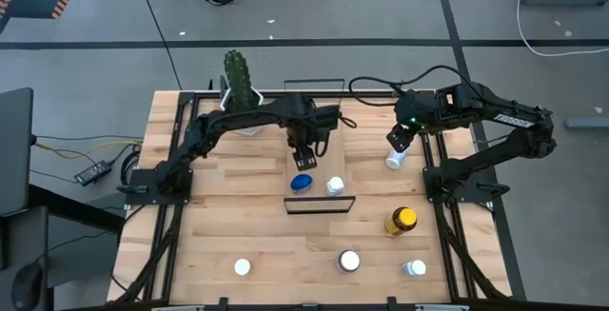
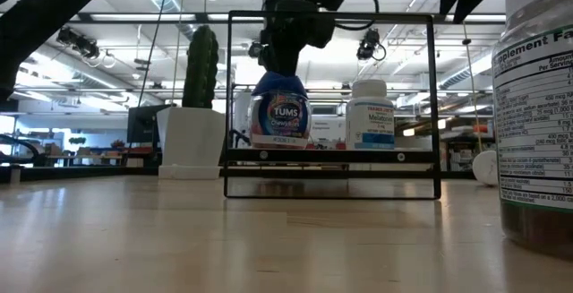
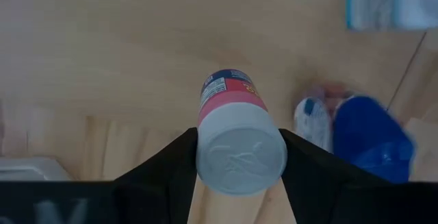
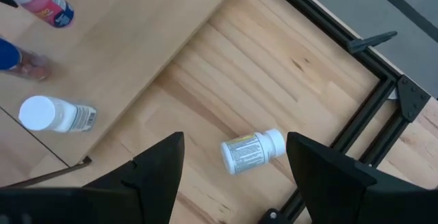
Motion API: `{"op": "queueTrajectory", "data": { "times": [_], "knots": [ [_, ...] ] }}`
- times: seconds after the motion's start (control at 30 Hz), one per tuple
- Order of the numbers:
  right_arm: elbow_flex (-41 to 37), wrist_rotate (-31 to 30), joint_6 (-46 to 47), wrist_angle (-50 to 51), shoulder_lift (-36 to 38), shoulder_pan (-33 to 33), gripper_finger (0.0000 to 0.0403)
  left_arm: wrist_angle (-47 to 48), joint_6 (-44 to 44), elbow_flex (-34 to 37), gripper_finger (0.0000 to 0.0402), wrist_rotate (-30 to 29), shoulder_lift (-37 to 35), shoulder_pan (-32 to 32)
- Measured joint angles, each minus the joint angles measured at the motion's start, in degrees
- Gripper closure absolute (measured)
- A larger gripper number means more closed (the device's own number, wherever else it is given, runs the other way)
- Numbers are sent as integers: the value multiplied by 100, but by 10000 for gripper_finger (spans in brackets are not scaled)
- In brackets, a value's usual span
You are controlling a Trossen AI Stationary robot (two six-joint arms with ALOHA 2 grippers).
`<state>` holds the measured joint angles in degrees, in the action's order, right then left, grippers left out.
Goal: Pick and place medicine bottles onto shelf by color
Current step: Put the pink medicine bottle on the shelf
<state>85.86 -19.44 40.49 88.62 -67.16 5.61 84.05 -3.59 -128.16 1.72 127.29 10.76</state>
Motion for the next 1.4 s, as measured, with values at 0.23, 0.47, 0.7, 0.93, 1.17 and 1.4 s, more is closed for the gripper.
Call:
{"op": "queueTrajectory", "data": {
  "times": [0.23,0.47,0.7,0.93,1.17,1.4],
  "knots": [
    [0,47,-2,2,-1,0,139,-26,109,87,203,-12,-5,-66],
    [0,68,-3,2,-2,0,139,-89,126,503,213,-60,-5,-44],
    [0,111,-2,-1,-1,0,139,-333,126,688,199,-59,-11,-50],
    [0,111,12,0,-2,0,139,-380,128,880,206,-61,-12,-44],
    [0,111,32,-1,-1,0,139,-452,98,895,188,-61,-16,-49],
    [0,111,43,-2,-2,0,139,-438,-29,898,146,-61,-16,-50]
  ]
}}
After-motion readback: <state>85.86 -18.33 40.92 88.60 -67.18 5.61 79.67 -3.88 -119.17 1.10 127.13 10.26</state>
